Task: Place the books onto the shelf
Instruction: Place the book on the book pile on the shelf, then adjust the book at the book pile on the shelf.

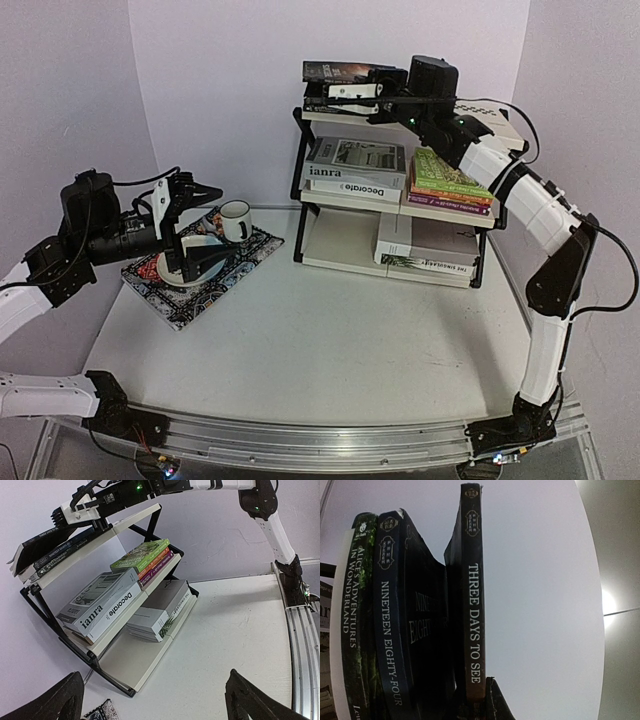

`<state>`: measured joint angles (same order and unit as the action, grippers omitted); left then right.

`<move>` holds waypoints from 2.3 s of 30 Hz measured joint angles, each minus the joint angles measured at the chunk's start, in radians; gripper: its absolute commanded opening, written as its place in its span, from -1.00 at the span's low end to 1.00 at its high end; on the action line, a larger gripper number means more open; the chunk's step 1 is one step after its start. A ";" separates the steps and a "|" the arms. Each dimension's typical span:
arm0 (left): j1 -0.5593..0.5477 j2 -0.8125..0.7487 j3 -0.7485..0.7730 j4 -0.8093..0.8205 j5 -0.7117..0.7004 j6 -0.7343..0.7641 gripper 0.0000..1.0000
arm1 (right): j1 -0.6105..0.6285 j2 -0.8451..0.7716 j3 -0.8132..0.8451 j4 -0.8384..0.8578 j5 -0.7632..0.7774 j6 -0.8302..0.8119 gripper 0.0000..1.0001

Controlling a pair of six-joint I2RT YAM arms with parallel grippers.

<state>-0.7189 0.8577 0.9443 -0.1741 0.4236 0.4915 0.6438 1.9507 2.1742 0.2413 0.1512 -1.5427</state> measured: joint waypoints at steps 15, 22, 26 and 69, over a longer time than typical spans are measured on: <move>0.000 0.000 -0.002 0.000 0.000 -0.003 0.99 | -0.010 -0.002 -0.048 0.038 0.022 -0.008 -0.46; 0.000 0.000 -0.002 0.000 0.001 -0.016 0.99 | -0.011 -0.022 -0.057 0.030 0.014 0.023 -0.12; 0.000 0.000 -0.002 0.000 0.001 -0.021 0.99 | -0.010 -0.039 -0.060 0.004 0.012 0.039 0.14; 0.000 0.042 -0.004 0.000 -0.039 -0.091 0.99 | -0.011 -0.303 -0.177 -0.167 -0.275 0.849 0.46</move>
<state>-0.7189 0.8993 0.9401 -0.1745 0.3847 0.4003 0.6331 1.6476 1.9974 0.0743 -0.1235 -0.6935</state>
